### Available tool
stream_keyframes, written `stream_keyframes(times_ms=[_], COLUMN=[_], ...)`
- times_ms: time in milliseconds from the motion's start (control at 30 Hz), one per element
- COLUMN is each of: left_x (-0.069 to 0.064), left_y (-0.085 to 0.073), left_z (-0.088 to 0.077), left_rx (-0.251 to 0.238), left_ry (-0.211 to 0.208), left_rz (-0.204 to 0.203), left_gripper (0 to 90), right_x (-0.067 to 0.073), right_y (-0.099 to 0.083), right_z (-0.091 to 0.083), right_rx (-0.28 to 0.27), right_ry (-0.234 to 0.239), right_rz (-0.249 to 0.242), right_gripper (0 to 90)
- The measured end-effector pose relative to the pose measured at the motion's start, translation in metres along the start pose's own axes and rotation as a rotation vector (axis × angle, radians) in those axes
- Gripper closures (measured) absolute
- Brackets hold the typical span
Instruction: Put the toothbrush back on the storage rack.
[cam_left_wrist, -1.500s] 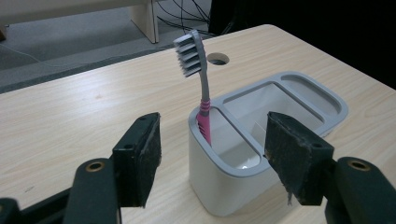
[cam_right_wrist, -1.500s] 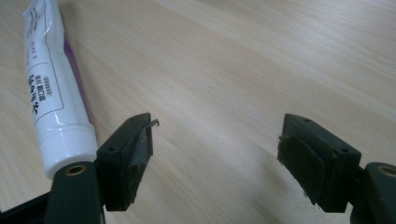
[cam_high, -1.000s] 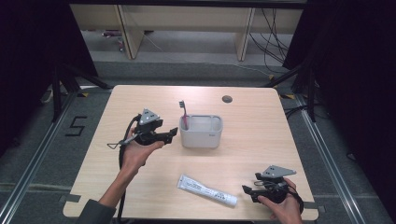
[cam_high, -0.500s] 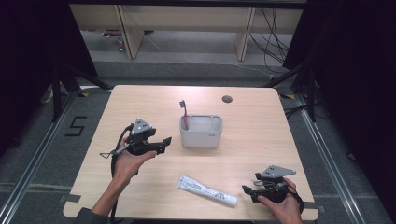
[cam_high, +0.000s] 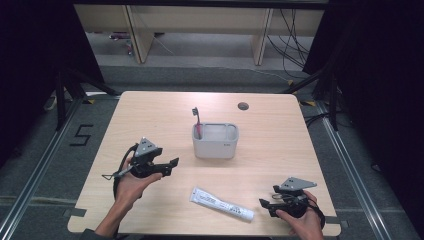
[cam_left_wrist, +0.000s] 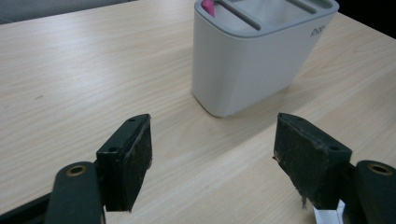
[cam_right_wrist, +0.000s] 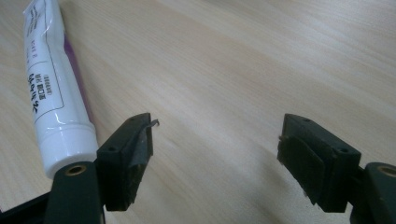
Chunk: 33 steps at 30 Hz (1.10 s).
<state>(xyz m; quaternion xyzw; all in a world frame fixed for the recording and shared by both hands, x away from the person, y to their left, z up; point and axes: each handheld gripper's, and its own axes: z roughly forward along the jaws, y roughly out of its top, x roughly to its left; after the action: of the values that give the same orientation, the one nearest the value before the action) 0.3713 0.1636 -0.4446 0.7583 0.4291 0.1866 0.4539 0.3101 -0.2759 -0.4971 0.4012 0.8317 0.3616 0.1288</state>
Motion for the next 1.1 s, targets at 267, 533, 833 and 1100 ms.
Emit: stream_keyframes(times_ms=[267, 533, 833, 1100], left_x=[-0.004, -0.003, -0.001, -0.003], left_y=[-0.016, -0.030, -0.047, -0.060], left_z=[0.004, 0.001, -0.011, -0.021], left_rx=[0.036, 0.082, 0.093, 0.102], left_ry=[-0.012, -0.018, -0.013, -0.019], left_rz=[0.025, 0.058, 0.053, 0.054], left_gripper=[26.0, 24.1, 23.0, 22.8], right_x=[-0.002, 0.001, 0.003, 0.002], right_y=[0.000, 0.000, -0.001, -0.001], right_z=[0.002, -0.001, -0.001, -0.001], right_rx=[0.002, 0.018, 0.015, 0.008], right_ry=[0.056, 0.043, 0.020, 0.017], right_rz=[-0.005, 0.013, 0.025, 0.012], right_gripper=[26.8, 26.8, 26.8, 26.8])
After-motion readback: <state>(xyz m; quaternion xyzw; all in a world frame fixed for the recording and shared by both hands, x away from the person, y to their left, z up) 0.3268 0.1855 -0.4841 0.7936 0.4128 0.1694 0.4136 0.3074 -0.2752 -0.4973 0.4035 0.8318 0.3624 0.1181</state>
